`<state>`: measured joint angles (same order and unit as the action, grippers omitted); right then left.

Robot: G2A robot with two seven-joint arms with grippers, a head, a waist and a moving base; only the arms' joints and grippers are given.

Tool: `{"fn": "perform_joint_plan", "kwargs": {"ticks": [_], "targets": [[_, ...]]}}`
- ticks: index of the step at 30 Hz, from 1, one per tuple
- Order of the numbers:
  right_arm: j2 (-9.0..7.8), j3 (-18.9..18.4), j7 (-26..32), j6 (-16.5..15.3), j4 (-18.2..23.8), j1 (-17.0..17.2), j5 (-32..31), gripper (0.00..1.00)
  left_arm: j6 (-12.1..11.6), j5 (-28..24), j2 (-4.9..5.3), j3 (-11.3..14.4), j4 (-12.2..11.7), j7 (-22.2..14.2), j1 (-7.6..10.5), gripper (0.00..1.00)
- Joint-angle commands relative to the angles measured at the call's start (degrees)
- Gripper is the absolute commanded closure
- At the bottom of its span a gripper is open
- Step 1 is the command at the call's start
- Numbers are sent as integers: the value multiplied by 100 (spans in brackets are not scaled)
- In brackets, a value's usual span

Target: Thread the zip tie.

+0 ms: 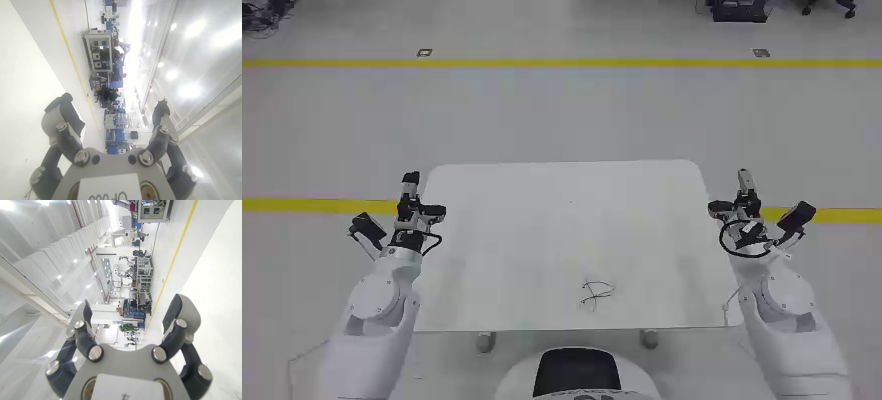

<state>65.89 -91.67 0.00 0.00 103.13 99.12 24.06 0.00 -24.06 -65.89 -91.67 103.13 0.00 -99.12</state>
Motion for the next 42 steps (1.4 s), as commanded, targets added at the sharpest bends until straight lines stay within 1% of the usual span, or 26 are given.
{"fn": "perform_joint_plan", "kwargs": {"ticks": [1,2,3,4,5,8,9,10,12,14,15,26,27,28,30,31,33,34,37,38,40,41,42], "targets": [[0,0,0,0,0,0,0,22,0,0,0,0,0,0,0,22],[0,0,0,0,0,0,0,22,0,0,0,0,0,0,0,0],[-7,-5,50,-20,41,-26,-109,0,0,0,0,0,0,0,0,0],[-32,-21,239,-49,79,-90,-469,0,0,0,0,0,0,0,0,0],[-49,-30,445,-53,71,-141,-663,0,0,0,0,0,0,0,0,0],[-122,-51,1309,103,3,-383,-1268,0,0,0,0,0,0,0,0,0],[-142,-28,1582,177,-38,-457,-1427,0,0,0,0,0,0,0,0,0],[-173,17,1958,258,-73,-579,-1731,0,0,0,0,0,0,0,0,0],[-208,145,2450,292,-157,-718,-2122,0,0,0,0,0,0,0,0,0],[-240,285,2930,156,-237,-840,-2489,0,0,0,0,0,0,0,0,0],[-246,302,2998,104,-269,-854,-2564,0,0,0,0,0,0,0,0,0],[-246,302,2998,104,-269,-854,-2564,0,0,0,0,0,0,0,0,0],[-258,312,3077,45,-194,-901,-2714,0,0,0,0,0,0,0,0,0],[-290,337,3360,-19,-156,-1008,-3069,0,0,0,0,0,0,0,0,0],[-330,382,3819,-78,-203,-1261,-3396,0,0,0,0,0,0,0,0,0],[-350,480,4170,-93,-269,-1439,-3573,0,0,0,0,0,0,0,0,0],[-373,630,4479,-196,-369,-1737,-3949,0,0,0,0,0,0,0,0,0],[-377,808,4776,-261,-453,-1915,-4073,0,0,0,0,0,0,0,0,0],[-376,1180,5192,-413,-668,-2293,-4416,0,0,0,0,0,0,0,0,0],[-367,1359,5313,-486,-751,-2426,-4539,0,0,0,0,0,0,0,0,0],[-348,1610,5414,-614,-844,-2547,-4622,0,0,0,0,0,0,0,0,0],[-341,1770,5563,-816,-877,-2587,-4628,0,0,0,0,0,0,0,0,0],[-342,1829,5643,-910,-908,-2596,-4638,0,0,0,0,0,0,0,0,0]]}}
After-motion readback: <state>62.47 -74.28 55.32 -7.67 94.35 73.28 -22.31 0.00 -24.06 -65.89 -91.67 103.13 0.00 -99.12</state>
